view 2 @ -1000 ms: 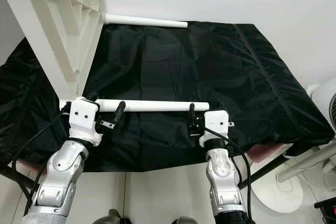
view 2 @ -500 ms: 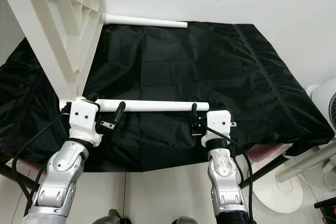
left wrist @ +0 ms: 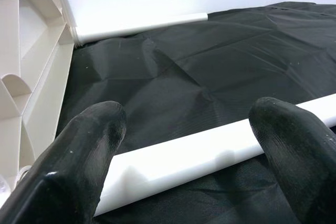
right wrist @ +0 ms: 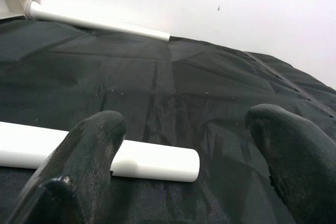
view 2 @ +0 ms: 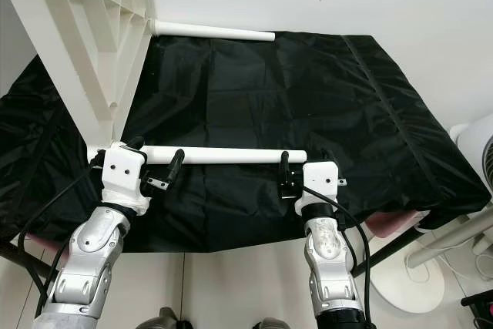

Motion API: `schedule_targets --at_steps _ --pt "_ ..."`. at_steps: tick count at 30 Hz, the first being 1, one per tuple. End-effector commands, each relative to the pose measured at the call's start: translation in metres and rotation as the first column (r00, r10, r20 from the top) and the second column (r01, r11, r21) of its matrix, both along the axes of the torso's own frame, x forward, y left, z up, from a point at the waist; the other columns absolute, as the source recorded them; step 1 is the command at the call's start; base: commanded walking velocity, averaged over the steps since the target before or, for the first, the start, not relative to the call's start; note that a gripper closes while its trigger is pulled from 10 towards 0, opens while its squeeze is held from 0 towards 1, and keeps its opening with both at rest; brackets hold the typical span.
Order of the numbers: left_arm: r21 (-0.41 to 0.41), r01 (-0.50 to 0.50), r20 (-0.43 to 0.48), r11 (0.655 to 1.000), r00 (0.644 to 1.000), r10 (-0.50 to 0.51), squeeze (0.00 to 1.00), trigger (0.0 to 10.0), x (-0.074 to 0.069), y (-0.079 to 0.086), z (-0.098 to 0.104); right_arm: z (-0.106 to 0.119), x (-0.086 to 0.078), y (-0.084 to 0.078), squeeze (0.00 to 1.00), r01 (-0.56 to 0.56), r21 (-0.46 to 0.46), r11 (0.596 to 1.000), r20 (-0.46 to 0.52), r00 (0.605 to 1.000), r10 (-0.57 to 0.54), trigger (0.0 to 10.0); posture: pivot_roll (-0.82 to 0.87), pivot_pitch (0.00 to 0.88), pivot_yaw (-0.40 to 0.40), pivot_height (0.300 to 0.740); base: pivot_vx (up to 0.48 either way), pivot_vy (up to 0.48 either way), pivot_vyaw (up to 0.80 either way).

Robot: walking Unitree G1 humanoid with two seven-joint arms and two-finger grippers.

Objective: Building children table

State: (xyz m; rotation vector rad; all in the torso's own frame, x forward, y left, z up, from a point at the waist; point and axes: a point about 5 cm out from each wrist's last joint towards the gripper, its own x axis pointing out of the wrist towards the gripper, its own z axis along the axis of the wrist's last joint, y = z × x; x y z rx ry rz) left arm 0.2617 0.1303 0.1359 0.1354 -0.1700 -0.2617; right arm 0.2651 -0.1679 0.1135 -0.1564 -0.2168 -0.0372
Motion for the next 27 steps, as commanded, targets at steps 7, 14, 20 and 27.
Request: schedule_targets --at_steps 7,14,20,27 --pt "0.004 -0.042 0.005 0.999 0.999 0.042 0.00 10.0 0.0002 0.0012 -0.0005 -0.0040 0.0000 -0.0001 0.00 0.004 0.001 1.000 -0.016 1.000 -0.004 10.0 -0.01 0.000 0.002 0.740 0.000 0.000 0.00" --pt "0.004 -0.045 0.005 0.999 0.999 0.045 0.00 10.0 0.0003 0.0010 -0.0007 -0.0039 0.0004 -0.0005 0.00 0.005 0.000 1.000 -0.016 1.000 -0.005 10.0 -0.01 0.000 -0.002 0.740 0.000 0.000 0.00" --pt "0.008 -0.048 0.007 0.999 0.999 0.048 0.00 10.0 -0.0007 0.0012 -0.0006 -0.0042 0.0004 -0.0003 0.00 0.002 0.001 1.000 -0.018 1.000 -0.002 10.0 -0.01 0.000 -0.004 0.740 0.000 0.000 0.00" --pt "0.010 -0.049 0.005 0.999 0.999 0.048 0.00 10.0 -0.0015 0.0013 -0.0007 -0.0042 0.0000 -0.0003 0.00 0.003 -0.001 1.000 -0.018 1.000 -0.003 10.0 -0.01 0.003 -0.003 0.740 0.000 0.000 0.00"
